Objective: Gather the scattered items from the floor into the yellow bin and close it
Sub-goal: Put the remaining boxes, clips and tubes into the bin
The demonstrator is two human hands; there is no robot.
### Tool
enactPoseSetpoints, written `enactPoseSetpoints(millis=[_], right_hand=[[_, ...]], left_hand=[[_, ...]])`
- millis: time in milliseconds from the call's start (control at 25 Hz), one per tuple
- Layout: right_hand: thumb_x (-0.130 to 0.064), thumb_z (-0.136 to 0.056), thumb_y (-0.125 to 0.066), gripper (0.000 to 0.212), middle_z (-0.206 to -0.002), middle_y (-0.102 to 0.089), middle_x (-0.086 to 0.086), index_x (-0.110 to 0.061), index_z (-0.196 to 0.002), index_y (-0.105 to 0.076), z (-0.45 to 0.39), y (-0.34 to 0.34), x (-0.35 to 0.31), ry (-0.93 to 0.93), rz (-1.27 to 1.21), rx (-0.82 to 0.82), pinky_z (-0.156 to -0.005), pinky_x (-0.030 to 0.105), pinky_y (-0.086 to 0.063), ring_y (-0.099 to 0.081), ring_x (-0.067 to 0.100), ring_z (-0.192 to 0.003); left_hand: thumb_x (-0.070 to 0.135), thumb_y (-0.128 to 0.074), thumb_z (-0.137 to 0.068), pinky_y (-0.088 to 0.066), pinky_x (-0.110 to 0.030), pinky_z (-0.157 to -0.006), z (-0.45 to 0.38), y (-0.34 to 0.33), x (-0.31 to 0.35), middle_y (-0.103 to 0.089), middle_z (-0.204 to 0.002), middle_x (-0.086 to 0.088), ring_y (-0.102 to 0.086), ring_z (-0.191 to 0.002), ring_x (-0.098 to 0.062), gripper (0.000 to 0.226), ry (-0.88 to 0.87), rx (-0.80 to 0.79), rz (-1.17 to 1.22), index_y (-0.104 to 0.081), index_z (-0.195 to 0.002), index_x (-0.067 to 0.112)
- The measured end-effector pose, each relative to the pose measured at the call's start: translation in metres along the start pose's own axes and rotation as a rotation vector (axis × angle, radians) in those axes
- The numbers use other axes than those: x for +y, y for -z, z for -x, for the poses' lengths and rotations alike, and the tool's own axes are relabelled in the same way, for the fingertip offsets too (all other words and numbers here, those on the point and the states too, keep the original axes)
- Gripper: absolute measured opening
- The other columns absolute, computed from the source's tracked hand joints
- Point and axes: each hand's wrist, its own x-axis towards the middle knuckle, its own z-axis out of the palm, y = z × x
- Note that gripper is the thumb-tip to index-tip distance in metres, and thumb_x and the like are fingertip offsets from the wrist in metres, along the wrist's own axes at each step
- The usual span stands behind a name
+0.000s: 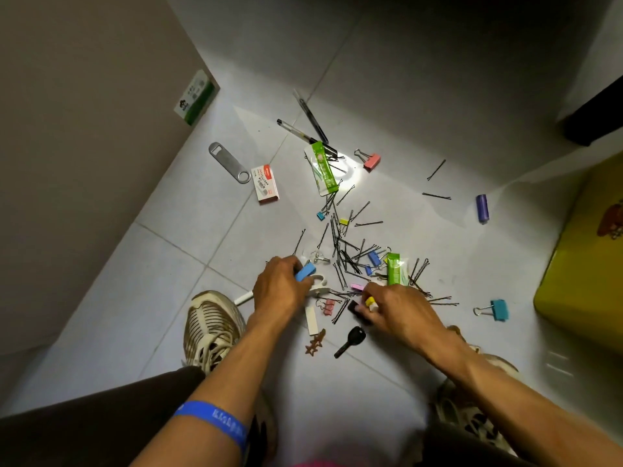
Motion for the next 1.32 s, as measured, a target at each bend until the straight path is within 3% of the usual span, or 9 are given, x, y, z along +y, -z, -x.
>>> enactPoseSetpoints(millis=[120, 240, 360, 480, 640, 720, 800, 1040, 1320], right_hand=[[-0.047, -0.095, -0.050, 0.033, -0.099, -0.069, 0.004, -0.021, -0.115, -0.053, 0.005, -0.020, -0.003, 0.029, 0.185, -0.066, -0.073, 0.032, -0.051, -0.066, 0.024, -0.085], [-0.047, -0.087, -0.049, 0.027, -0.087, -0.068, -0.001, -0.023, -0.098, -0.057, 0.002, -0.020, -0.003, -0.010, 0.042, -0.070, -0.068, 0.030, -0.054, -0.063, 0.018, -0.072], [-0.041, -0.071, -0.058, 0.018, -0.074, -0.066, 0.005, -0.024, -0.077, -0.055, -0.009, 0.002, 0.001, -0.220, -0.767, -0.067, -0.056, 0.032, -0.047, -0.055, 0.015, -0.060], [-0.015, -0.068, -0.054, 0.027, -0.070, -0.061, 0.025, -0.011, -0.095, -0.058, -0.020, 0.028, 0.008, -0.246, -1.581, -0.122, -0.040, 0.023, -0.030, -0.042, 0.021, -0.041], [-0.018, -0.076, -0.064, 0.039, -0.083, -0.063, 0.017, -0.009, -0.114, -0.062, -0.026, 0.065, 0.019, -0.205, -1.932, -0.087, -0.036, 0.018, -0.033, -0.053, 0.020, -0.048], [-0.025, -0.076, -0.076, 0.019, -0.073, -0.059, 0.007, -0.014, -0.085, -0.063, -0.027, 0.080, 0.038, -0.382, -1.832, 0.099, -0.036, 0.016, -0.028, -0.051, 0.016, -0.047], [-0.025, -0.080, -0.077, 0.028, -0.061, -0.054, 0.003, -0.017, -0.067, -0.054, -0.029, 0.089, 0.063, -0.602, -1.540, 0.362, -0.036, 0.017, -0.024, -0.046, 0.012, -0.041], [-0.031, -0.092, -0.063, 0.017, -0.070, -0.059, 0.002, -0.015, -0.086, -0.062, -0.037, 0.098, 0.133, -0.763, -0.791, 0.709, -0.054, 0.030, -0.042, -0.053, 0.023, -0.064], [-0.037, -0.098, -0.047, 0.027, -0.093, -0.061, 0.016, -0.011, -0.104, -0.044, -0.064, 0.093, 0.152, -0.797, -0.275, 0.470, -0.064, 0.032, -0.038, -0.052, 0.030, -0.074]], left_hand=[[0.042, -0.075, -0.081, -0.044, -0.025, -0.059, -0.004, -0.003, 0.001, -0.057, -0.080, 0.009, -0.055, -0.068, -0.010, 0.024, -0.023, -0.019, -0.054, -0.055, -0.077, 0.030], [0.037, -0.078, -0.079, -0.044, -0.022, -0.056, -0.004, 0.003, 0.002, -0.060, -0.076, 0.011, -0.057, -0.068, -0.007, 0.024, 0.021, -0.016, 0.113, -0.056, -0.076, 0.028], [0.026, -0.072, -0.081, -0.042, -0.020, -0.046, -0.008, 0.020, 0.011, -0.067, -0.073, 0.006, -0.060, -0.059, -0.007, 0.010, 0.183, 0.006, 0.556, -0.064, -0.083, 0.020], [0.015, -0.049, -0.092, -0.034, -0.023, -0.037, -0.012, 0.035, 0.033, -0.068, -0.067, -0.010, -0.047, -0.045, -0.016, 0.020, 0.239, -0.157, 1.064, -0.064, -0.104, 0.009], [0.012, -0.045, -0.090, -0.030, -0.017, -0.033, -0.022, 0.036, 0.074, -0.064, -0.070, -0.013, -0.056, -0.050, -0.020, 0.025, 0.269, -0.432, 1.349, -0.067, -0.102, 0.008], [0.019, -0.057, -0.090, -0.030, -0.016, -0.032, -0.024, 0.026, 0.102, -0.065, -0.071, -0.010, -0.059, -0.051, -0.020, 0.013, 0.282, -0.516, 1.379, -0.064, -0.089, 0.009], [0.023, -0.068, -0.088, -0.031, -0.018, -0.031, -0.026, 0.013, 0.121, -0.063, -0.067, -0.006, -0.055, -0.049, -0.017, 0.015, 0.261, -0.522, 1.317, -0.060, -0.086, 0.011], [0.010, -0.064, -0.092, -0.038, -0.021, -0.037, -0.024, -0.016, 0.143, -0.068, -0.065, -0.005, -0.056, -0.047, -0.015, 0.008, 0.183, -0.488, 0.945, -0.070, -0.097, 0.011], [0.031, -0.078, -0.080, -0.053, -0.027, -0.060, -0.018, -0.040, 0.165, -0.071, -0.077, 0.005, -0.065, -0.066, -0.015, 0.016, 0.002, -0.205, 0.415, -0.066, -0.073, 0.023]])
